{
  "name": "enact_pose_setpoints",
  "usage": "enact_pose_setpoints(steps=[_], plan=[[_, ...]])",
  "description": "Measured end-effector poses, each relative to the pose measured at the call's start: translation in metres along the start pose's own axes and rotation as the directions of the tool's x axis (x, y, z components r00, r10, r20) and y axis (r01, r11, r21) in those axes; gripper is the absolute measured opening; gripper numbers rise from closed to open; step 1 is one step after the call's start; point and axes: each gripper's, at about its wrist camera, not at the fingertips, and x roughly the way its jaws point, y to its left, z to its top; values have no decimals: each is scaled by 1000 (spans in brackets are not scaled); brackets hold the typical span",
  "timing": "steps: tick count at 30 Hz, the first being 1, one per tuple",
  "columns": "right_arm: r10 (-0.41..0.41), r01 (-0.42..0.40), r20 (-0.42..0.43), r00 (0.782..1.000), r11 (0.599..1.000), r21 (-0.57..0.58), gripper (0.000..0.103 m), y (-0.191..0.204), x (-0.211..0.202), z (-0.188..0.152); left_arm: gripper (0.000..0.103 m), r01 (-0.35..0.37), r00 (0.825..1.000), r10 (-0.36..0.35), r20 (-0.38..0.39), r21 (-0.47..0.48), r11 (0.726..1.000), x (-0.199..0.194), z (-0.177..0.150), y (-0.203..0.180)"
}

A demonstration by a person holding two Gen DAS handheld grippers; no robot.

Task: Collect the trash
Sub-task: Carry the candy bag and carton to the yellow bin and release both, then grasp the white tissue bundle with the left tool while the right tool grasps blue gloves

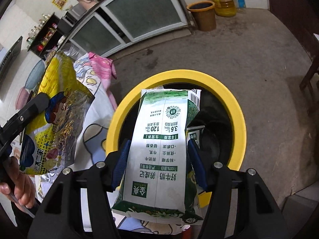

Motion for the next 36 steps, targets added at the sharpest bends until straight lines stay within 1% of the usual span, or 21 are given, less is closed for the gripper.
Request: enact_pose_setpoints(steps=[1,2,3,4,5,8,11,14,16,17,20,21,23,26,27,29,31,33,34,35,36], plan=[[-8,8,0,1000,1000,4,58,-3,0,1,8,-1,1000,1,-3,-1,1000,3,0,-1],[-22,22,-3,1000,1000,9,60,-7,1,0,15,2,1000,-2,-4,-7,1000,6,1,-2],[-23,23,-4,1000,1000,16,66,-11,1,0,20,16,1000,-16,-2,-17,1000,9,2,-2],[-19,19,0,1000,1000,24,72,-14,-1,0,35,24,1000,-24,1,-28,999,11,2,-2],[-24,24,1,1000,999,26,72,-15,-1,0,53,26,1000,-26,5,-40,999,12,3,-2],[-40,40,3,999,998,47,72,-24,-5,-2,73,61,997,-58,46,-72,996,8,4,-3],[-39,38,12,999,998,56,72,-28,-13,-6,75,61,996,-55,68,-85,995,-3,5,-5],[-45,42,48,998,997,66,73,-31,-30,-15,79,28,993,-16,114,-104,994,-28,2,2],[-20,16,62,998,998,66,73,-31,-38,-18,82,-8,988,27,153,-124,992,-50,-2,5],[-11,7,67,998,998,61,73,-28,-40,-16,85,-8,985,30,168,-130,991,-60,-4,7],[40,-42,106,994,999,20,73,-12,-52,-21,91,-49,971,80,224,-141,989,-105,-18,14],[54,-56,113,992,998,9,73,-6,-54,-22,91,-70,964,105,246,-146,987,-128,-28,19],[94,-91,133,987,995,-33,73,10,-59,-24,94,-99,953,136,269,-145,984,-157,-41,27],[145,-126,158,977,985,-121,73,43,-64,-27,95,-189,926,231,298,-162,968,-207,-73,48],[163,-138,165,973,979,-152,73,55,-65,-28,95,-229,912,275,306,-179,957,-229,-90,59],[193,-157,165,967,965,-208,73,79,-65,-29,95,-293,889,346,301,-206,934,-255,-110,76],[207,-165,160,965,955,-245,73,100,-62,-31,95,-380,848,444,290,-253,890,-287,-141,97],[230,-180,139,963,936,-303,73,128,-55,-35,95,-441,811,518,274,-297,847,-312,-168,115],[231,-178,133,964,929,-326,73,141,-52,-37,95,-475,787,561,257,-328,817,-325,-184,124],[230,-175,124,965,921,-347,73,153,-48,-39,95,-488,778,579,245,-345,802,-332,-193,132],[232,-176,110,966,910,-375,73,167,-42,-41,95,-503,764,604,226,-377,778,-342,-209,142]])
